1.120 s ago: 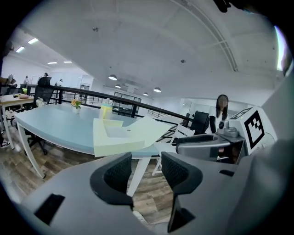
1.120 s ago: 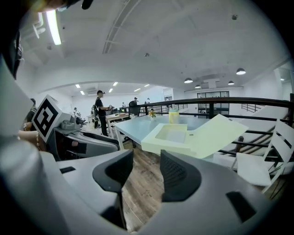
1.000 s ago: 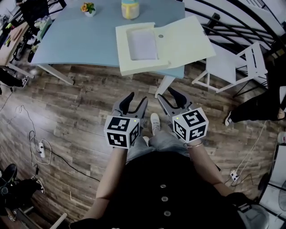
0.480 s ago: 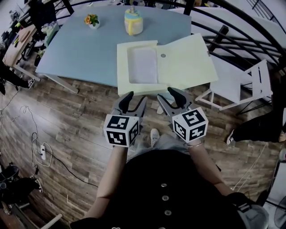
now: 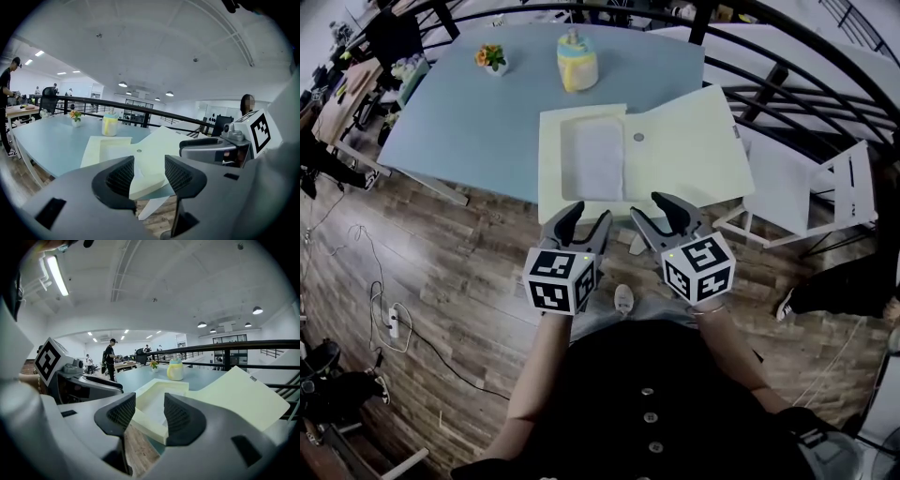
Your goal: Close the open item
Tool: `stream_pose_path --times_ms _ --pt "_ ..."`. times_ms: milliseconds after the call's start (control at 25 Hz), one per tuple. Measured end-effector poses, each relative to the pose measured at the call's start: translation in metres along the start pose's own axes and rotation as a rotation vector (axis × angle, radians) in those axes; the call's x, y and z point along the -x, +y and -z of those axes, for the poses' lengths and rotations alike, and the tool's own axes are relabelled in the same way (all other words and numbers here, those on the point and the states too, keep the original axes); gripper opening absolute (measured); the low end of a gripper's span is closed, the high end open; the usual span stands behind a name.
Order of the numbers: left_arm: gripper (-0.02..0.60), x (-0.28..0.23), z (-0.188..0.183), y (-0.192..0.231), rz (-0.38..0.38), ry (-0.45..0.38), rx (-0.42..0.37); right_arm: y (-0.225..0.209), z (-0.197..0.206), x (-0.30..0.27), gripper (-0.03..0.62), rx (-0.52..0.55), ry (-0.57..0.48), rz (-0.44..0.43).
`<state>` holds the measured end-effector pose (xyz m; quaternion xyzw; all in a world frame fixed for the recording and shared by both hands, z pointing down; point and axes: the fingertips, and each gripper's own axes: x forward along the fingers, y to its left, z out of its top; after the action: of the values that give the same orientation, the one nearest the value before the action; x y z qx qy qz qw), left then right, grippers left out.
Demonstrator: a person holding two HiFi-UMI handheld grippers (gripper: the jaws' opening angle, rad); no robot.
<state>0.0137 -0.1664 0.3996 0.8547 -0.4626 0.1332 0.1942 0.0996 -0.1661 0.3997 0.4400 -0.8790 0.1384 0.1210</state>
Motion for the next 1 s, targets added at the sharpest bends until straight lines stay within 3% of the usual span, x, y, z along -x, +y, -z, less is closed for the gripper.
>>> stream_pose_path --times_ms 520,1000 --pt "0.201 -0.018 -0.002 0.002 0.038 0.036 -0.014 -0.017 0.010 -0.001 0.181 -0.024 0.033 0.040" --pt "0.206 -0.025 0.001 0.023 0.090 0.103 -0.034 -0.028 0.007 -0.010 0.184 -0.077 0.050 0.128"
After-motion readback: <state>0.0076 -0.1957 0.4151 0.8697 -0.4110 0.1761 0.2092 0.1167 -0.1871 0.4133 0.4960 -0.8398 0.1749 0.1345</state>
